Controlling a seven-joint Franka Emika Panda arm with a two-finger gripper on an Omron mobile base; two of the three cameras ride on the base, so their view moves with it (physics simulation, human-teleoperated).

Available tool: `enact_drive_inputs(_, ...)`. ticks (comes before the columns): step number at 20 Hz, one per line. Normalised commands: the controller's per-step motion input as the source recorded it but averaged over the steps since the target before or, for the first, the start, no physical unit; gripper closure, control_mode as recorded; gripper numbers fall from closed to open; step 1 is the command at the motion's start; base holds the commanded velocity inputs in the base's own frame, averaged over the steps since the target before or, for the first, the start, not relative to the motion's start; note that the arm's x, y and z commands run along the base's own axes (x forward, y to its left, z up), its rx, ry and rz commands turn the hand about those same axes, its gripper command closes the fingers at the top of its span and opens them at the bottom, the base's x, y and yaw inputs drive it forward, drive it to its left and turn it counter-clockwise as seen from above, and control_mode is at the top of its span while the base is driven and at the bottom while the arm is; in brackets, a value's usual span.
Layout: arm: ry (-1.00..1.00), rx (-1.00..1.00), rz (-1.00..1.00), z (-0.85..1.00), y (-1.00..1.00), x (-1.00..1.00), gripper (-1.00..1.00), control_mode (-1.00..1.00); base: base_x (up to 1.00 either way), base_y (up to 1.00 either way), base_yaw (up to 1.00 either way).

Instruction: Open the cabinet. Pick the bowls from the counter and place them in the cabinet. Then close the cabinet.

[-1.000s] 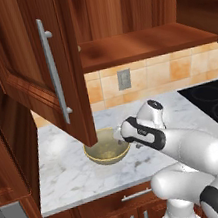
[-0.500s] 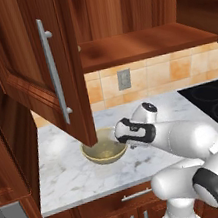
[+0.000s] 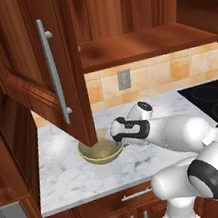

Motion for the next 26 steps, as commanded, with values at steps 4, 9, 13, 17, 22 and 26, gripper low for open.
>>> enact_drive_inputs(4,0.0,0.0,0.0,-0.01,0.0,-0.01,1.0,-1.0,0.0,0.0,0.0)
enact_drive_inputs(9,-0.11,0.01,-0.04,0.3,-0.13,-0.56,1.0,-1.0,0.0,0.0,0.0)
enact_drive_inputs(13,-0.19,0.03,-0.16,0.65,-0.37,-0.71,1.0,-1.0,0.0,0.0,0.0)
enact_drive_inputs(17,-0.09,0.0,-0.24,0.84,-0.08,-0.42,1.0,-1.0,0.0,0.0,0.0)
enact_drive_inputs(22,0.0,0.0,-0.29,0.72,-0.17,-0.38,1.0,-1.0,0.0,0.0,0.0)
enact_drive_inputs(26,0.0,0.02,-0.31,0.57,-0.33,-0.59,1.0,-1.0,0.0,0.0,0.0)
